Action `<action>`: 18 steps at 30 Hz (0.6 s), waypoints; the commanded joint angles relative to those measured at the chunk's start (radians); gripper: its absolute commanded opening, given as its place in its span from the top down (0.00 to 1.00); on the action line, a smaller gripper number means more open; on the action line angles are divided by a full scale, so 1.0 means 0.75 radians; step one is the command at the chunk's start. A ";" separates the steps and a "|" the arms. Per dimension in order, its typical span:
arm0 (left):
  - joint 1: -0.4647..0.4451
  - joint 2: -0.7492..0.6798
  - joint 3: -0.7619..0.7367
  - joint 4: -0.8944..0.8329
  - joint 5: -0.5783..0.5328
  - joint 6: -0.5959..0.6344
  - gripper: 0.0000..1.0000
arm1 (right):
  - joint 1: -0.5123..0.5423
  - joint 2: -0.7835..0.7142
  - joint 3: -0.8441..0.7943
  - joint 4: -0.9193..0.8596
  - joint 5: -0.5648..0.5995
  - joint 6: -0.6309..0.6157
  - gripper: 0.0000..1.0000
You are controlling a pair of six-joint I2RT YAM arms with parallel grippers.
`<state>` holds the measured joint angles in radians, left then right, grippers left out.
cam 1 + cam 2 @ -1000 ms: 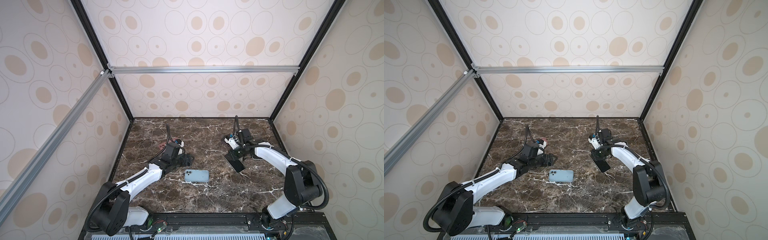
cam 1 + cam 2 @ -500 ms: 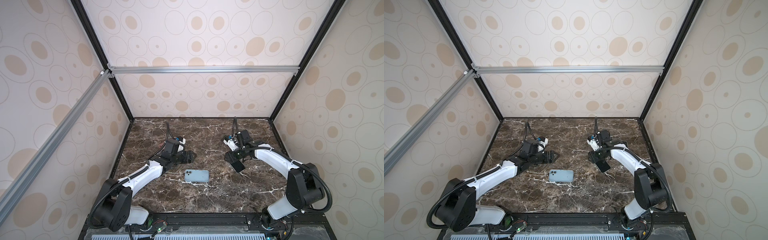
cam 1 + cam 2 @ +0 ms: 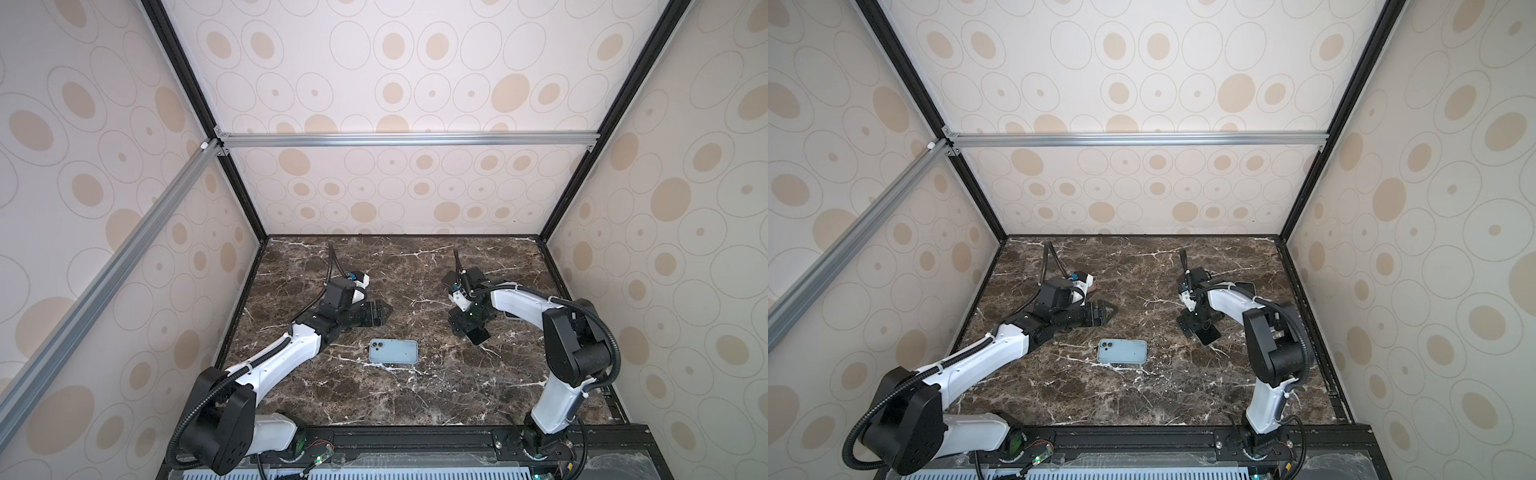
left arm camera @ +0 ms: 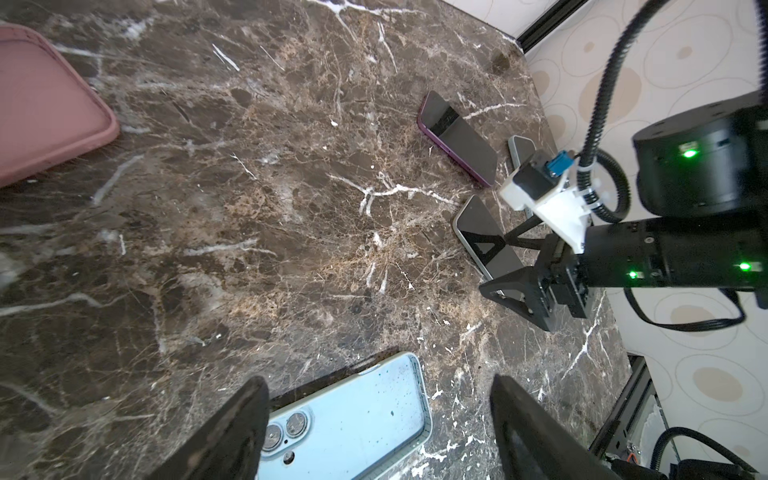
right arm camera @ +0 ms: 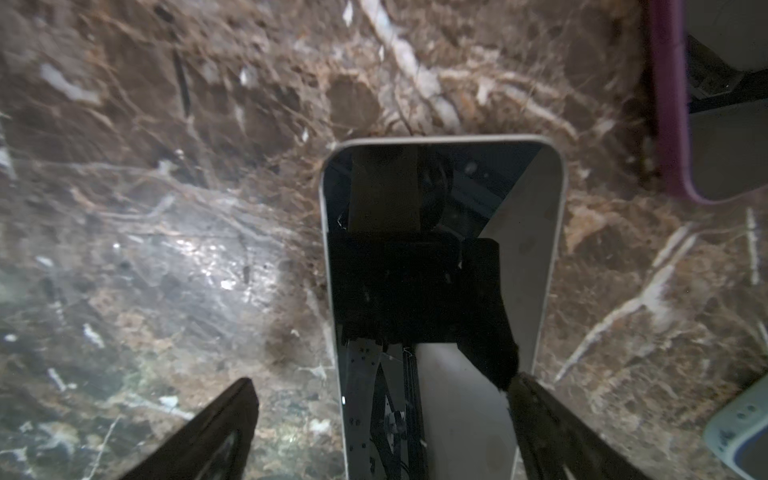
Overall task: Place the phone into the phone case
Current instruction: 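Release the case and raise the left gripper while the right lifts the phone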
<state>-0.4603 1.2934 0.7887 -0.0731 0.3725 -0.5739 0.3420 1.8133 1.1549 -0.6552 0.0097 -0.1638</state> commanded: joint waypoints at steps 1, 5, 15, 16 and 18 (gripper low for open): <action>0.015 -0.050 -0.008 -0.039 -0.033 0.045 0.13 | -0.024 0.036 0.033 -0.036 0.004 -0.028 0.02; 0.021 -0.076 -0.022 -0.047 -0.044 0.051 0.10 | -0.051 0.061 0.038 -0.032 -0.015 -0.032 0.02; 0.025 -0.090 -0.037 -0.046 -0.048 0.047 0.09 | -0.076 0.124 0.068 -0.074 -0.101 -0.058 0.09; 0.025 -0.092 -0.039 -0.046 -0.047 0.047 0.09 | -0.078 0.136 0.073 -0.086 -0.101 -0.058 0.12; 0.028 -0.093 -0.038 -0.047 -0.050 0.049 0.09 | -0.078 0.154 0.077 -0.100 -0.073 -0.053 0.14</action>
<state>-0.4492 1.2438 0.7570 -0.0959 0.3454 -0.5598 0.2798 1.8809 1.2129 -0.6888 -0.0204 -0.1902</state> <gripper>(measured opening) 0.907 0.864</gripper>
